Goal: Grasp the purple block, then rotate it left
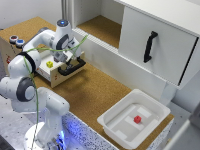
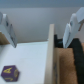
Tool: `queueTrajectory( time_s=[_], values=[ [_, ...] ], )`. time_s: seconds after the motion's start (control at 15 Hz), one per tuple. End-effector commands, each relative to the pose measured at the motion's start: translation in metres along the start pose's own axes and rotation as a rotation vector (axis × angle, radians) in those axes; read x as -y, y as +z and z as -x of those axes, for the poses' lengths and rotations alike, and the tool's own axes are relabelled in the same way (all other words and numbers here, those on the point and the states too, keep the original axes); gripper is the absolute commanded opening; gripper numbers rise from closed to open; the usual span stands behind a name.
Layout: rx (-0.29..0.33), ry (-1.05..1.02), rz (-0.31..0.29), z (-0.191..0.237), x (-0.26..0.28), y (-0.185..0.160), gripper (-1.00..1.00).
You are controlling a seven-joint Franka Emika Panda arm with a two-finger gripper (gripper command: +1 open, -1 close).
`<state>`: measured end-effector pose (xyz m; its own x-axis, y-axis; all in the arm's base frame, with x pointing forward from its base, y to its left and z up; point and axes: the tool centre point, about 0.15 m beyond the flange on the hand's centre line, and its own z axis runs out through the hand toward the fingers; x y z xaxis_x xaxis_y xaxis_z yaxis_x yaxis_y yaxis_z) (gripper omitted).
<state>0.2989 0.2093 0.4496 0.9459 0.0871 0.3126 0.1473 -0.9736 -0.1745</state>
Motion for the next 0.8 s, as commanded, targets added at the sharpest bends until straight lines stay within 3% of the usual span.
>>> queueTrajectory(
  time_s=[0.0,0.33,0.47,0.73],
  values=[
    [0.173,-0.078,-0.006,-0.001,0.064,0.038,1.00],
    [0.248,-0.092,-0.041,0.004,0.097,0.073,1.00],
    [0.263,-0.087,-0.030,0.000,0.102,0.087,1.00],
    [0.280,-0.091,0.049,-0.005,0.107,0.121,1.00]
  ],
)
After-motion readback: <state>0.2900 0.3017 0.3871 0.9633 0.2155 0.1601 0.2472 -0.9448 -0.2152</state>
